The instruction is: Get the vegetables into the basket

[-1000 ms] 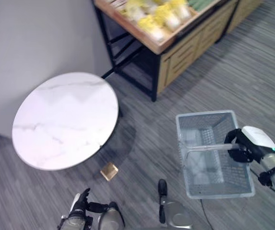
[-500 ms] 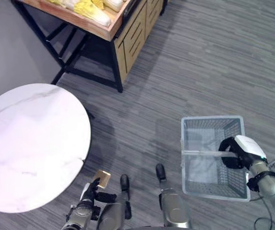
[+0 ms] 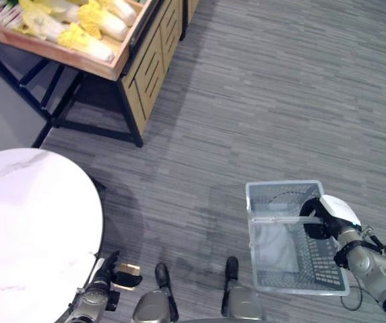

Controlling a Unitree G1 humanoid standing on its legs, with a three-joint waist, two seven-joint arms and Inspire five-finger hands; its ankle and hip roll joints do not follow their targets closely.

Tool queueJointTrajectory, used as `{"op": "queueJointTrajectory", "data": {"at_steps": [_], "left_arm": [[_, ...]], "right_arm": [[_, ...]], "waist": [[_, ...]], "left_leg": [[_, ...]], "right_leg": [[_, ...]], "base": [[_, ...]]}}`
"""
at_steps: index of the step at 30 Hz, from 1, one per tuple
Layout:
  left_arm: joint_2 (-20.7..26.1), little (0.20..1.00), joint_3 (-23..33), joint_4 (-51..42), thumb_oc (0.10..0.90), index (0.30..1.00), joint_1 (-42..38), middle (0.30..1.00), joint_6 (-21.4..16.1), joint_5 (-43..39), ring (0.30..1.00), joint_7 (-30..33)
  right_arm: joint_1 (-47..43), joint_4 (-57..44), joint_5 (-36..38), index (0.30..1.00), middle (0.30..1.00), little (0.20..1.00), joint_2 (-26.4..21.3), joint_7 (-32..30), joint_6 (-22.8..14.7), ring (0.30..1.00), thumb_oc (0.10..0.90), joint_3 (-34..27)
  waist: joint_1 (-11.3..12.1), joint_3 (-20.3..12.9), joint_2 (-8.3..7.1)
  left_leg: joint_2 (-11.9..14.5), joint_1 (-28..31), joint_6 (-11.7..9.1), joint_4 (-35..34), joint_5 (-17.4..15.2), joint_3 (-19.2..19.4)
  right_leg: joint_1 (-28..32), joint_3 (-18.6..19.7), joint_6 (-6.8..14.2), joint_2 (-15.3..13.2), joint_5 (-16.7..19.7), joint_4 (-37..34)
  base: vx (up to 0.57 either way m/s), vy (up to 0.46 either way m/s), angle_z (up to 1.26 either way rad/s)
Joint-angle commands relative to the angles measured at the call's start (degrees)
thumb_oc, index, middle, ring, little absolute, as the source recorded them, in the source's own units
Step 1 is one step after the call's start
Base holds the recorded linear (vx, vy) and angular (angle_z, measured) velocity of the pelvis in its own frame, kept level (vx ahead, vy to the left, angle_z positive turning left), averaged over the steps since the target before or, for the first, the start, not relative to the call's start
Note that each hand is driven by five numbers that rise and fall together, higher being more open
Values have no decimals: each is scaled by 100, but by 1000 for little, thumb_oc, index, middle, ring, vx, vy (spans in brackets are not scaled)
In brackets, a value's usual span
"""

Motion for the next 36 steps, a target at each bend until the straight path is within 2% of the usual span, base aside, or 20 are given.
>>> {"op": "queueJointTrajectory", "data": {"at_steps": [1,8,17,19,24,27,29,31,32,33,34,36], "left_arm": [[38,1000,53,278,900,1000,74,1000,-52,181,1000,83],[-186,1000,-82,230,900,1000,113,1000,-37,312,1000,111],[-316,1000,-311,299,900,1000,69,1000,-15,587,1000,366],[-306,1000,-304,368,900,1000,25,1000,-7,606,1000,400],[-267,1000,-322,245,900,1000,-63,1000,0,547,1000,531],[-255,1000,-319,299,900,1000,-114,1000,17,577,1000,604],[-240,1000,-272,276,900,1000,-108,1000,27,530,1000,621],[-246,1000,-213,262,900,1000,-109,1000,36,473,1000,637],[-257,1000,-207,260,900,1000,-93,1000,29,457,1000,629],[-268,1000,-209,245,900,1000,-74,1000,23,416,1000,628],[-291,1000,-202,269,900,1000,-84,1000,30,370,1000,666],[-294,1000,-212,292,900,1000,-101,1000,29,321,1000,698]], "right_arm": [[-155,-131,311,300,300,300,-298,-481,-121,300,400,-550],[391,429,264,300,300,300,-56,-654,-59,300,400,-763],[243,1309,353,300,300,300,6,-898,-16,300,400,-636],[238,1202,335,300,300,300,5,-911,-4,300,400,-634],[206,1005,281,300,300,300,-66,-954,26,300,400,-604],[179,985,287,300,300,300,-63,-1003,8,300,400,-567],[341,838,265,300,300,300,-59,-1040,-33,300,400,-595],[533,690,252,300,300,300,-96,-1036,-76,300,400,-682],[547,721,266,300,300,300,-140,-1017,-78,300,400,-710],[543,674,259,300,300,300,-186,-994,-69,300,400,-723],[491,695,274,300,300,300,-230,-1009,-57,300,400,-713],[436,694,286,300,300,300,-258,-1078,-62,300,400,-723]], "waist": [[-20,-372,24],[-188,-518,266],[-213,-589,361],[-224,-573,358],[-230,-383,413],[-235,-316,421],[-215,-234,396],[-158,-114,343],[-133,-41,324],[-81,1,301],[-1,69,304],[30,93,284]], "left_leg": [[287,-321,-315,381,-302,-355],[522,-54,-518,135,-55,-434],[574,74,-587,137,-75,-378],[587,81,-589,157,-83,-379],[669,-18,-568,255,-86,-422],[716,-102,-598,353,-63,-477],[822,-338,-691,882,-27,-639],[841,-620,-799,1550,212,-886],[759,-769,-822,1993,221,-1130],[612,-899,-835,2148,323,-1401],[324,-1018,-828,2154,229,-1803],[180,-1235,-712,1803,96,-1961]], "right_leg": [[-297,128,262,5,-211,302],[-8,88,98,281,-444,208],[115,175,91,345,-412,30],[110,188,78,344,-436,72],[-354,253,14,369,-763,978],[-483,284,-25,413,-849,1121],[-390,251,-153,486,-911,1010],[-225,201,-291,530,-974,954],[-144,193,-353,537,-1026,974],[-128,234,-367,521,-1015,975],[-89,306,-352,509,-1055,979],[-48,378,-327,509,-1070,926]], "base": [[57,-178,-16],[65,-135,-4],[37,-37,0],[26,-19,-4],[-26,-18,-3],[15,-119,-2],[69,-262,5],[64,-218,13],[53,-152,17],[62,-82,18],[47,-40,15],[115,-24,-9]]}}
